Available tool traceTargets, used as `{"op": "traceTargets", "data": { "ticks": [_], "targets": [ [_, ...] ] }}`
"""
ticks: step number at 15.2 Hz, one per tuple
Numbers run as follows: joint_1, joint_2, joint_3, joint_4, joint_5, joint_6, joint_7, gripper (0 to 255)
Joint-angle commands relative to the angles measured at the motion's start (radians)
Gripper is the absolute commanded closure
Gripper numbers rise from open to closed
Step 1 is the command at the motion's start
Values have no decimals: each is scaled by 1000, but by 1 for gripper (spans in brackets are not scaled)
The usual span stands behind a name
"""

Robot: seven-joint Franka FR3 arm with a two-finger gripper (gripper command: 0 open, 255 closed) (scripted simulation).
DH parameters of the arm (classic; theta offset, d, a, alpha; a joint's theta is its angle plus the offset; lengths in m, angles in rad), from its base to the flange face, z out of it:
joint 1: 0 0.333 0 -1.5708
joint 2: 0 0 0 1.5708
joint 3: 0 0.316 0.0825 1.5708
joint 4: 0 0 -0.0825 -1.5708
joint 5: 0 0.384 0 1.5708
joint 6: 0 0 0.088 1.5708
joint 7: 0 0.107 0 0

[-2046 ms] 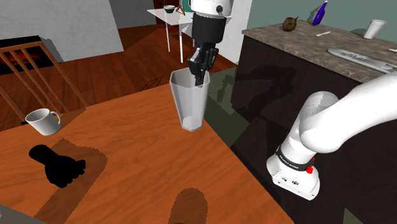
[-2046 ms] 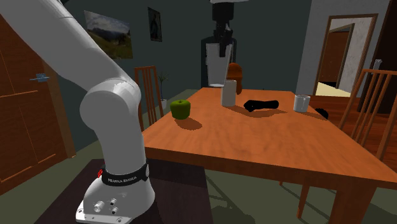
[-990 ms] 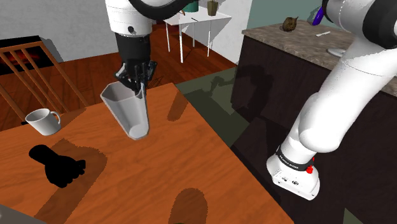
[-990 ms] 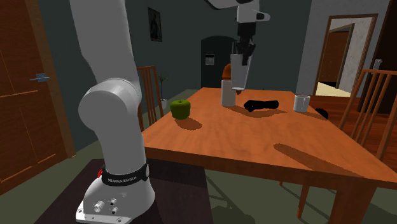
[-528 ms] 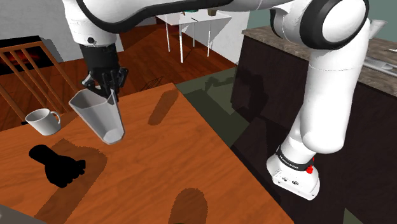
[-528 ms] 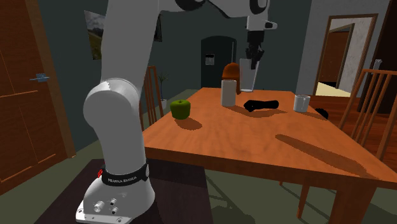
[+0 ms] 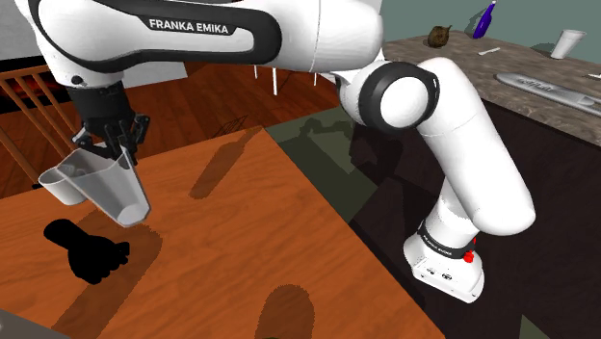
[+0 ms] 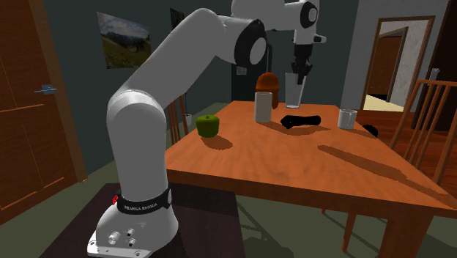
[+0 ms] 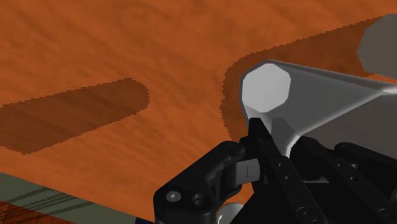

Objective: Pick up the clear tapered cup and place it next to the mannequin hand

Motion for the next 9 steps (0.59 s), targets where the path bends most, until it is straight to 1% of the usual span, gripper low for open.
{"op": "traceTargets", "data": {
  "ticks": [1, 4, 9],
  "targets": [
    [13, 34, -7, 32, -9, 4, 0, 255],
    [-17, -1, 0, -77, -1, 73, 7, 255],
    [-48, -29, 5, -201, 4, 163, 15, 255]
  ]
}}
